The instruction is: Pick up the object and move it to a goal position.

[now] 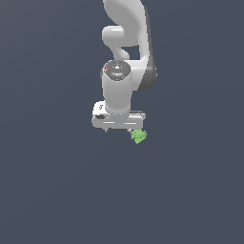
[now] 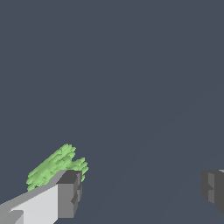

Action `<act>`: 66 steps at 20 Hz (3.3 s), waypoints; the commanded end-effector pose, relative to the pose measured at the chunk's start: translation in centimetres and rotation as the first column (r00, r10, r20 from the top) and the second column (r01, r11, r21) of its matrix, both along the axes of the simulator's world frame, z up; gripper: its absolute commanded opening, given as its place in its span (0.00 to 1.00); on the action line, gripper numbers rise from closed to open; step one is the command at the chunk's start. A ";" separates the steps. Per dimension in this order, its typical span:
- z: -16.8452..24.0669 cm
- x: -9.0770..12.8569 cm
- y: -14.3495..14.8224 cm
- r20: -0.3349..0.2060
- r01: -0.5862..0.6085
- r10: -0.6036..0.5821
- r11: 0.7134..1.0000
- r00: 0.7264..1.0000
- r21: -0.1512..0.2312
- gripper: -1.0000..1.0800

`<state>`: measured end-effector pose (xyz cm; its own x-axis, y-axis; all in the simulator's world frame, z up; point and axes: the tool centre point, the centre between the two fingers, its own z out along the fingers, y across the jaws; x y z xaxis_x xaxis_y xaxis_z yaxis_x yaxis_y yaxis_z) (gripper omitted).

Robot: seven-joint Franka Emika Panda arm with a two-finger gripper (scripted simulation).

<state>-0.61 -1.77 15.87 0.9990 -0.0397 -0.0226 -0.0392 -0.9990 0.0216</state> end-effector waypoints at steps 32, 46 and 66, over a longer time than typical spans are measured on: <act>-1.9 -1.1 0.8 -0.014 0.204 -0.204 0.979 0.979 0.005 0.96; -4.2 -2.7 5.5 0.006 0.480 -0.480 0.877 0.877 0.007 0.96; -6.5 -5.2 10.4 0.022 0.748 -0.749 0.663 0.663 0.019 0.96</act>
